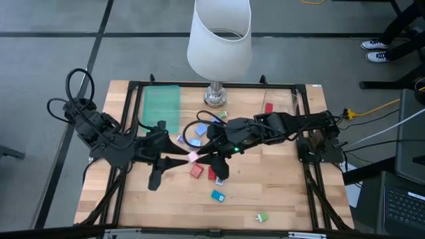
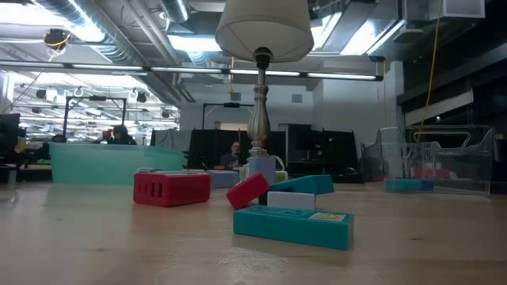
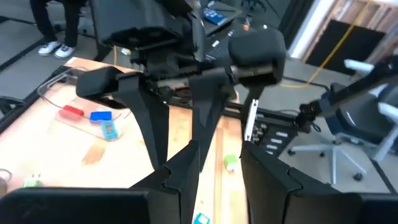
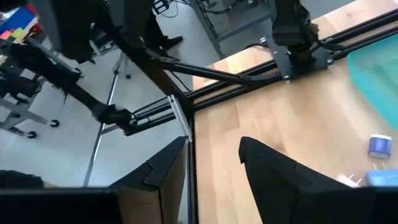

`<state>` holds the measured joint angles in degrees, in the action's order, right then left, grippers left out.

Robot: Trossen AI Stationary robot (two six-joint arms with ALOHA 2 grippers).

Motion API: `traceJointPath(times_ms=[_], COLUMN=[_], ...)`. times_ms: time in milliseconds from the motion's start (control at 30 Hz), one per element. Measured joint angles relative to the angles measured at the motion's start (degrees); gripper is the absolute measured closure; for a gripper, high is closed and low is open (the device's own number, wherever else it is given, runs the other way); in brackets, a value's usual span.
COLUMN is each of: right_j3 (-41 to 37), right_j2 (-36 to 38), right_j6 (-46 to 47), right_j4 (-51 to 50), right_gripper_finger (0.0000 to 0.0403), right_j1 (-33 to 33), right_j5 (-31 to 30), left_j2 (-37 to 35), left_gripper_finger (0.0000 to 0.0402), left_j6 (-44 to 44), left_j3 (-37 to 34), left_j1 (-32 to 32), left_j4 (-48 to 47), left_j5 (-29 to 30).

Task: Pick & Place Office items
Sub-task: Put the light blue timer cover into the transparent bin

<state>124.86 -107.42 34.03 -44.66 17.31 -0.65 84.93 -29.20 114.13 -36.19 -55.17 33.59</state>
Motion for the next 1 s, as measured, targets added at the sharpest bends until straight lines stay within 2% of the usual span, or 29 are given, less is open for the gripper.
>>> traceJointPath(times_ms=[267,367,433,600,733,867,1000], right_j3=[0.04,0.07,0.08,-0.46,-5.99,-17.09,-30.82], right_j2=[-2.00,-2.49,-2.76,-2.86,-1.79,0.11,3.24], right_j6=[0.01,-2.07,-4.19,-11.52,-14.81,-16.12,-14.02], right_j4=[-0.65,-5.25,-11.33,-25.51,-26.79,-19.42,-0.31], right_gripper_finger=[0.0238,0.0238,0.0238,0.0238,0.0238,0.0238,0.0238], right_j1=[-0.24,-1.06,-1.17,-1.08,-1.04,-0.68,0.19], right_j5=[3.39,7.45,6.91,0.98,-1.86,1.85,9.99], left_j2=[0.94,1.96,2.81,3.72,3.14,1.68,1.92], left_gripper_finger=[0.0289,0.0289,0.0289,0.0289,0.0289,0.0289,0.0289], left_j6=[-2.93,-4.31,-4.98,-2.44,-9.43,-19.74,-34.01], left_j3=[0.00,0.00,0.00,0.00,-0.27,-3.62,-11.45], left_j1=[0.23,0.97,1.18,-2.71,-7.92,-14.79,-20.50], left_j4=[-6.49,-9.72,-10.12,-8.92,-8.91,-8.91,-8.82], left_j5=[-4.99,-7.43,-6.69,0.41,11.25,21.22,28.24])
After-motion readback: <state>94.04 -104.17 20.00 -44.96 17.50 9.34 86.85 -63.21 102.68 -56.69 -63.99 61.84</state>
